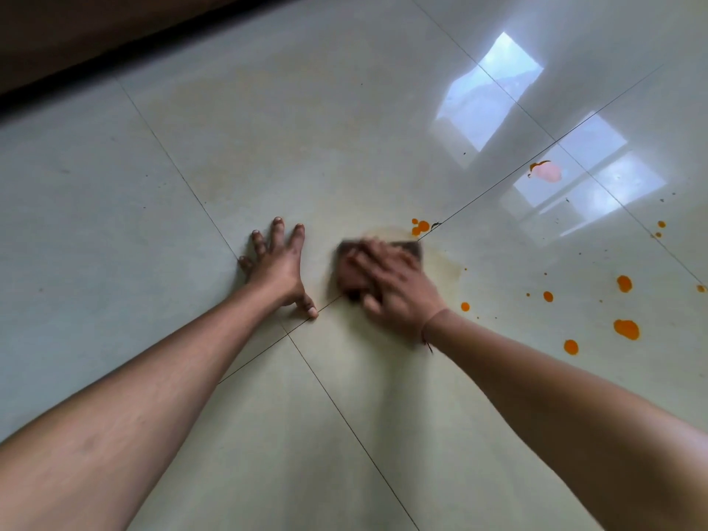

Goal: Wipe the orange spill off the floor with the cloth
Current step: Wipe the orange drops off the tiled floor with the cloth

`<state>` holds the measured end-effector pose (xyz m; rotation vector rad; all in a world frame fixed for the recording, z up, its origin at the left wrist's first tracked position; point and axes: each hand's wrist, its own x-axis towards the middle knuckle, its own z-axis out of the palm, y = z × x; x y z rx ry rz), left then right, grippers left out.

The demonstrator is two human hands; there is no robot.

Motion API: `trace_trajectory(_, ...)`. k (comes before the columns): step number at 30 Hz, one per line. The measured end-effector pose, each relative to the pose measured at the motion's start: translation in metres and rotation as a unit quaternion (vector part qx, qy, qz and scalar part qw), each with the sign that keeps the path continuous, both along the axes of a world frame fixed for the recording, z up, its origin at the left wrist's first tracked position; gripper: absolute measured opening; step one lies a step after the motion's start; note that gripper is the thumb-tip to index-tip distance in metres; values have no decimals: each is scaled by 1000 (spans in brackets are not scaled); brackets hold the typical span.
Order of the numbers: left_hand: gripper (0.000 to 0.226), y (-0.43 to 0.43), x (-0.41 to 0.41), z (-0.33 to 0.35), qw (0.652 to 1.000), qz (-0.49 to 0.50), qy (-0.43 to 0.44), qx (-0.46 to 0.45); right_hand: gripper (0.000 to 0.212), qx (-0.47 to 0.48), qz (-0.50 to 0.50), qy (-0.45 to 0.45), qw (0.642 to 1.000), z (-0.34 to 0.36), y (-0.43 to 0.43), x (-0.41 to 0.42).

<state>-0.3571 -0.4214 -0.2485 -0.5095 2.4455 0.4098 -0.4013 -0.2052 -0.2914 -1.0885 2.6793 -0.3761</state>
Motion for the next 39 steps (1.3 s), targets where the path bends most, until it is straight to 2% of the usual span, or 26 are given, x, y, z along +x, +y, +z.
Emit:
trace_trajectory(1,149,1,0,0,1000,-1,1,-3,70,5,-127,-13,992,2,-7,-9)
trace_trajectory(2,149,0,0,-1,1000,0,3,-4,70,12,-208,-23,978,3,-19,-9)
trace_trajectory(3,148,1,-1,-1,1000,2,3,-3,71,8,-202,-23,979,4,-28,2)
trace_trajectory(5,141,1,0,-2,1000,8,13,2,71,-17,-35,-14,999,3,-30,35)
trace_trajectory(6,136,0,0,-3,1000,7,19,2,71,-21,55,-19,998,3,-21,50)
trace_trajectory(7,135,-1,1,-3,1000,7,20,3,72,-19,98,-26,995,3,-10,52)
trace_trajectory(8,138,-1,0,-3,1000,6,17,4,72,-22,93,-19,995,2,-3,43)
trace_trajectory(9,143,0,0,-3,1000,6,11,4,71,-19,39,-10,999,0,-2,28)
trace_trajectory(11,150,1,-1,-2,1000,4,4,-1,70,6,-149,-15,989,2,-15,0)
trace_trajectory(12,151,1,-1,-2,1000,5,3,-5,71,19,-211,-20,977,4,-25,-6)
trace_trajectory(13,151,1,-2,-2,1000,6,2,-7,72,20,-214,-23,976,4,-34,-3)
trace_trajectory(16,148,2,-2,-1,1000,2,7,-5,72,-8,-16,-11,1000,4,-20,48)
trace_trajectory(18,148,1,-1,3,1000,0,2,-8,72,-1,53,-26,998,8,19,73)
trace_trajectory(20,149,4,-2,7,1000,-6,-8,-19,72,6,7,-1,1000,3,43,56)
trace_trajectory(23,148,9,-7,10,998,-23,-14,-58,72,32,-187,-7,982,4,14,13)
trace_trajectory(24,149,12,-10,10,996,-37,-18,-77,72,32,-206,-10,978,4,-2,10)
trace_trajectory(25,150,14,-13,11,994,-54,-26,-94,72,25,-191,-8,981,4,-13,16)
trace_trajectory(27,150,16,-19,13,990,-82,-37,-113,74,16,-95,0,995,1,-6,52)
trace_trajectory(30,145,20,-37,16,993,-76,8,-86,75,12,-39,-18,999,5,58,75)
trace_trajectory(31,146,23,-44,17,996,-66,18,-63,74,13,-60,-7,998,4,73,61)
trace_trajectory(33,152,33,-57,12,999,-34,-3,-24,72,36,-168,2,985,2,78,16)
trace_trajectory(35,157,39,-65,3,999,-10,-30,-14,71,35,-283,13,958,2,54,-33)
trace_trajectory(36,158,40,-65,0,1000,-2,-27,-13,71,36,-294,9,955,3,36,-46)
trace_trajectory(37,158,39,-65,-2,1000,2,-18,-11,71,31,-270,6,962,3,19,-49)
trace_trajectory(39,153,35,-62,-4,1000,8,5,-4,71,12,-138,0,990,0,0,-19)
